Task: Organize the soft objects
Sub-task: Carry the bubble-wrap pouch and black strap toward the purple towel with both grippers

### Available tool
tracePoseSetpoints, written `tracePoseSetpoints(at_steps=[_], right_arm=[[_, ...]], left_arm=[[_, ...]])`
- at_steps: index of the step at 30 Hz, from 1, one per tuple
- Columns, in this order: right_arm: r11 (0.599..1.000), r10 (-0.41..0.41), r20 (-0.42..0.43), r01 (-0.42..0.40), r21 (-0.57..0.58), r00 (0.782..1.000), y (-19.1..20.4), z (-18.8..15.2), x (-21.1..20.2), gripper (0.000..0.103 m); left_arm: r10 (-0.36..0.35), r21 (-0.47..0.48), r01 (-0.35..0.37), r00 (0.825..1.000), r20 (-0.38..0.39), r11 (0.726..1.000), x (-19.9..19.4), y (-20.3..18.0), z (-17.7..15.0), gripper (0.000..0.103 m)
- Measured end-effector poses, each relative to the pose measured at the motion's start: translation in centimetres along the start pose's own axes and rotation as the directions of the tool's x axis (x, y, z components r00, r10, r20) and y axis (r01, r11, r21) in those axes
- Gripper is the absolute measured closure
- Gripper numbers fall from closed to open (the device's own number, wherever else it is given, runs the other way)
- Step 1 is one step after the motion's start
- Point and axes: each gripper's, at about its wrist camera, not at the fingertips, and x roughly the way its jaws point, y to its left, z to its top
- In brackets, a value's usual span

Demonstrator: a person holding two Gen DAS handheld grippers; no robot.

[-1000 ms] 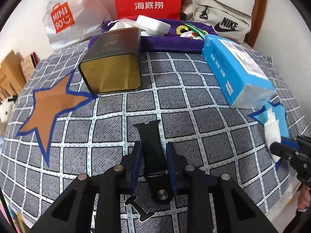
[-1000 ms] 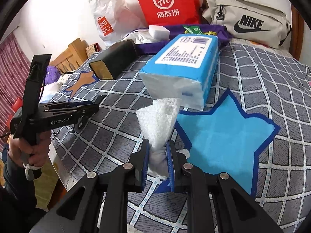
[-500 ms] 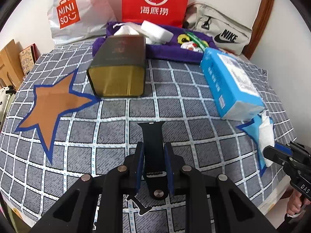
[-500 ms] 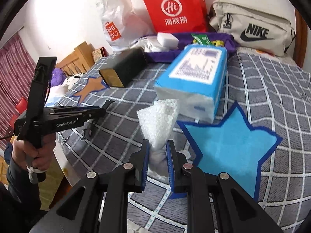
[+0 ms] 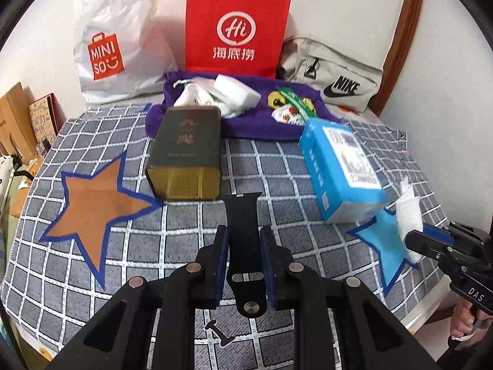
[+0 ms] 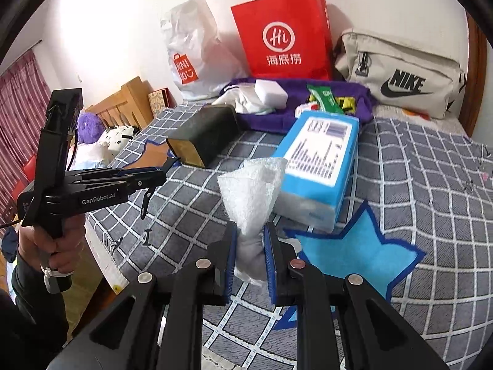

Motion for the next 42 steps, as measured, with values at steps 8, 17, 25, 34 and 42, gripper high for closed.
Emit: tracePoseSetpoints(at_steps=[8, 17, 25, 34, 42], right_arm=[[0.999, 0.005, 0.02, -0.005, -0.037, 1.0, 0.6, 2.2, -0.3, 0.086], [0.999, -0.006, 0.024, 0.008, -0.049, 1.0, 0.1, 5.0, 0.3, 0.086], [0.998, -0.021, 0.038, 0.023, -0.05, 0.999, -0.6, 7.6, 1.3, 0.086], [0.998, -0.026, 0.026, 0.028, -0.057, 0.999, -1.8, 10.4, 3.3, 0.086], [0.998, -0.04, 0.043, 0.042, -0.051, 0.998, -3.5, 12.9, 4.2, 0.086]], left_arm=[[0.01, -0.004, -0.01, 0.998, 0.054, 1.0, -1.7, 0.3, 2.1, 0.083], [0.006, -0.029, -0.003, 0.995, 0.098, 1.0, -2.3, 1.1, 4.5, 0.083], [0.002, -0.04, 0.002, 0.994, 0.113, 0.999, -1.8, 2.1, 7.0, 0.083], [0.024, -0.043, -0.018, 0.991, 0.128, 0.999, -1.1, 2.6, 9.7, 0.083], [0.028, -0.043, -0.022, 0.991, 0.134, 0.999, -0.1, 2.8, 12.0, 0.083]])
